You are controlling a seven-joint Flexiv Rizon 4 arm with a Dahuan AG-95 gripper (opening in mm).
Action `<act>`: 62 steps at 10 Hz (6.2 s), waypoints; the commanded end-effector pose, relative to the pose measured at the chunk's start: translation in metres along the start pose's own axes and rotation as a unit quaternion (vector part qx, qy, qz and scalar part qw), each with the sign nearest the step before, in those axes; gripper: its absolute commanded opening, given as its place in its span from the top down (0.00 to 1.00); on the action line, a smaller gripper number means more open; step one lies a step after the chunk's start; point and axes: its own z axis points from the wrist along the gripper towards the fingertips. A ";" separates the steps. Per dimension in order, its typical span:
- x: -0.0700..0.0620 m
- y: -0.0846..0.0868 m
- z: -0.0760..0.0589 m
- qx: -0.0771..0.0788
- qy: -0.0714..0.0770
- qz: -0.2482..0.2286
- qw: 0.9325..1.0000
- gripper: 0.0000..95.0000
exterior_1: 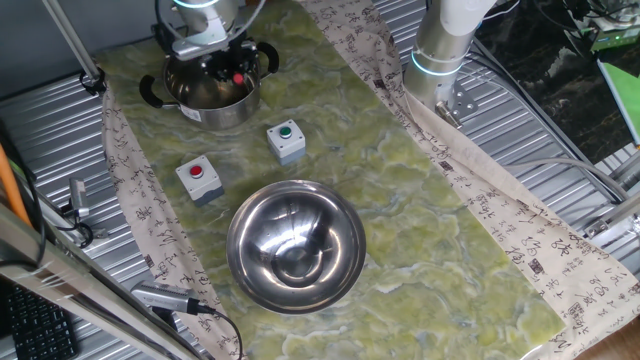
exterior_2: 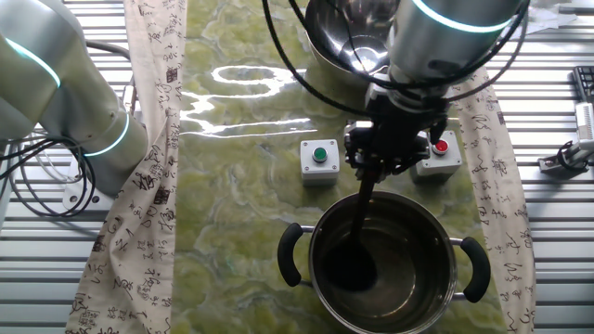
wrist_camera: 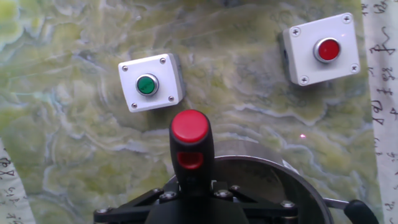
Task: Scoop water with a large spoon from one bowl to another
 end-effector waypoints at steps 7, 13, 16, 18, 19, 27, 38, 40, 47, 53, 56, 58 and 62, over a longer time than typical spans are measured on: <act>0.003 -0.008 -0.001 -0.002 0.001 0.005 1.000 1.00; 0.011 -0.006 -0.002 -0.002 0.006 -0.004 1.000 1.00; 0.016 -0.009 -0.001 0.000 0.003 0.000 1.000 1.00; 0.018 -0.012 0.000 0.002 0.002 0.002 1.000 1.00; 0.018 -0.013 0.001 0.002 -0.002 0.004 1.000 1.00; 0.018 -0.013 0.001 0.040 0.007 0.001 0.999 1.00; 0.018 -0.013 0.001 0.065 -0.034 -0.004 0.997 1.00; 0.018 -0.013 0.001 0.061 -0.033 -0.003 0.998 1.00; 0.014 -0.017 -0.015 0.052 -0.031 0.000 0.998 1.00; 0.010 -0.020 -0.027 0.034 -0.025 0.001 0.999 1.00; 0.009 -0.021 -0.028 0.023 -0.023 0.001 0.999 1.00; 0.007 -0.022 -0.032 0.019 -0.022 0.003 1.000 1.00; 0.002 -0.025 -0.042 0.014 -0.015 0.010 1.000 1.00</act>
